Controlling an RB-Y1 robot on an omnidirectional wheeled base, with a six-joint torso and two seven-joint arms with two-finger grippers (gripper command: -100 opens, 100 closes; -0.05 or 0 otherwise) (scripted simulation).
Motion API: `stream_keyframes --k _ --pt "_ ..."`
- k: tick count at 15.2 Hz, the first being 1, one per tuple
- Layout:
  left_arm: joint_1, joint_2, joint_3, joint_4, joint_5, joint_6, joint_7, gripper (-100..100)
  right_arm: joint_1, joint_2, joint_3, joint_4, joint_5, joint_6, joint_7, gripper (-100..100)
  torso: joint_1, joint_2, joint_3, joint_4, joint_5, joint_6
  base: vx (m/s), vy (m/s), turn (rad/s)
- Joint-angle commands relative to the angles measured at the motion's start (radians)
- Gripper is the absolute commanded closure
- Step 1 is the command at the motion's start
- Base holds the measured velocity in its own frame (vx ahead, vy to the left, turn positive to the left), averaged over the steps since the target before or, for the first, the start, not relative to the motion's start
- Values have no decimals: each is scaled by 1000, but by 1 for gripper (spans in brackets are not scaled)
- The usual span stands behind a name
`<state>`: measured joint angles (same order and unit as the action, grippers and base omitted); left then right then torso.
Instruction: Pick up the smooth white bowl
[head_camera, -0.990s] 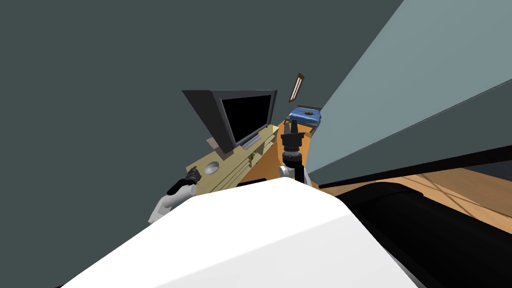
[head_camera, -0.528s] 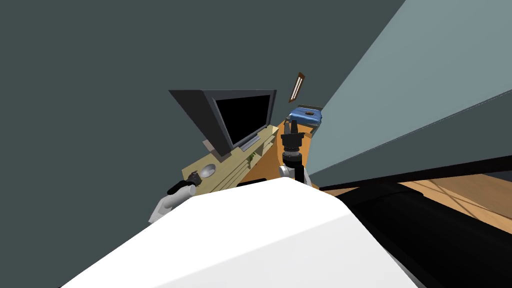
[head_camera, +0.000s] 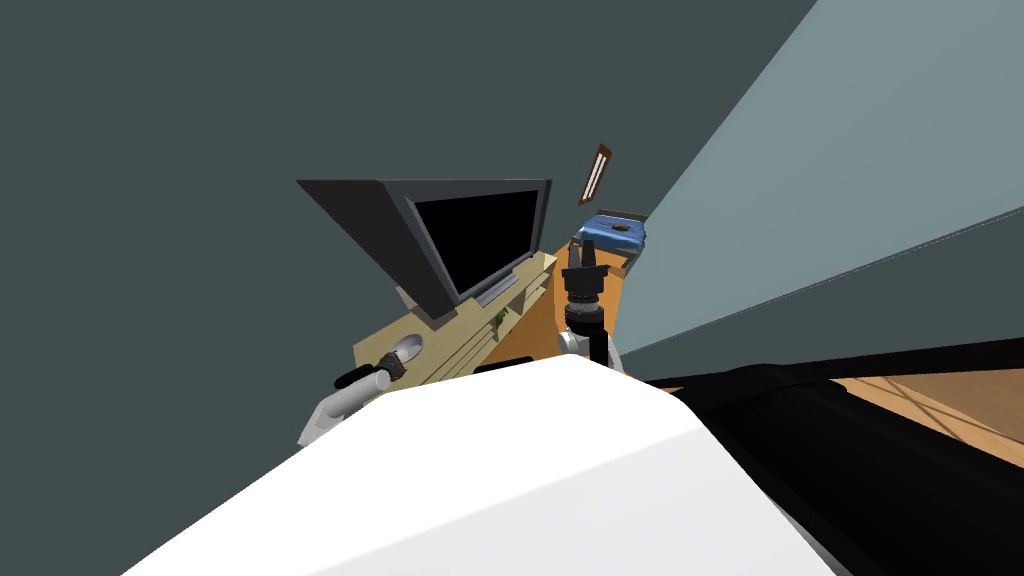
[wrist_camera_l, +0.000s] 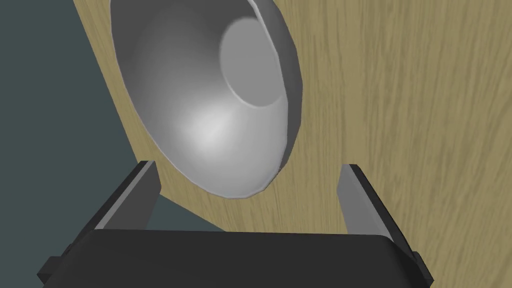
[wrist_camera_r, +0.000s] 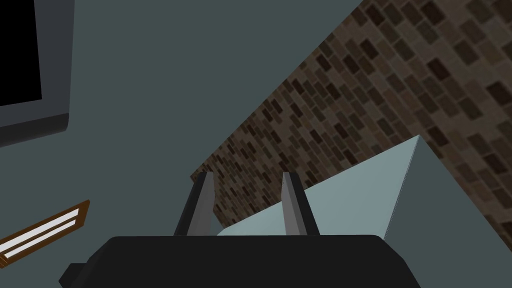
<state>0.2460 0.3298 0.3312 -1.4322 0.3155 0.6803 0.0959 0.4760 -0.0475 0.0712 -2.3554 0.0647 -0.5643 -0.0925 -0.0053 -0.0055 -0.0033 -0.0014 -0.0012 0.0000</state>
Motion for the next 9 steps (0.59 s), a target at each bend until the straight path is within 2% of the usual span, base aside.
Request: stream_keyframes --k 1,4,5,6,9 --pt "-7 -4 7 19 7 36 3 -100 0 0 0 0 0 0 0 0 0 0 0 0 0 0 57 -65 -1" --pt "-18 -5 17 47 21 79 5 -100 0 0 0 0 0 0 0 0 0 1 0 0 0 0 59 -71 18" --pt "-13 -8 13 29 11 65 6 -100 0 0 0 0 0 0 0 0 0 1 0 0 0 0 34 -46 9" --pt "-24 -16 9 59 6 48 6 -100 0 0 0 0 0 0 0 0 1 2 1 0 0 0 10 -7 9" --pt "-40 -27 0 106 -3 8 5 -100 0 0 0 0 0 0 0 0 6 5 3 1 1 0 -8 9 -29"
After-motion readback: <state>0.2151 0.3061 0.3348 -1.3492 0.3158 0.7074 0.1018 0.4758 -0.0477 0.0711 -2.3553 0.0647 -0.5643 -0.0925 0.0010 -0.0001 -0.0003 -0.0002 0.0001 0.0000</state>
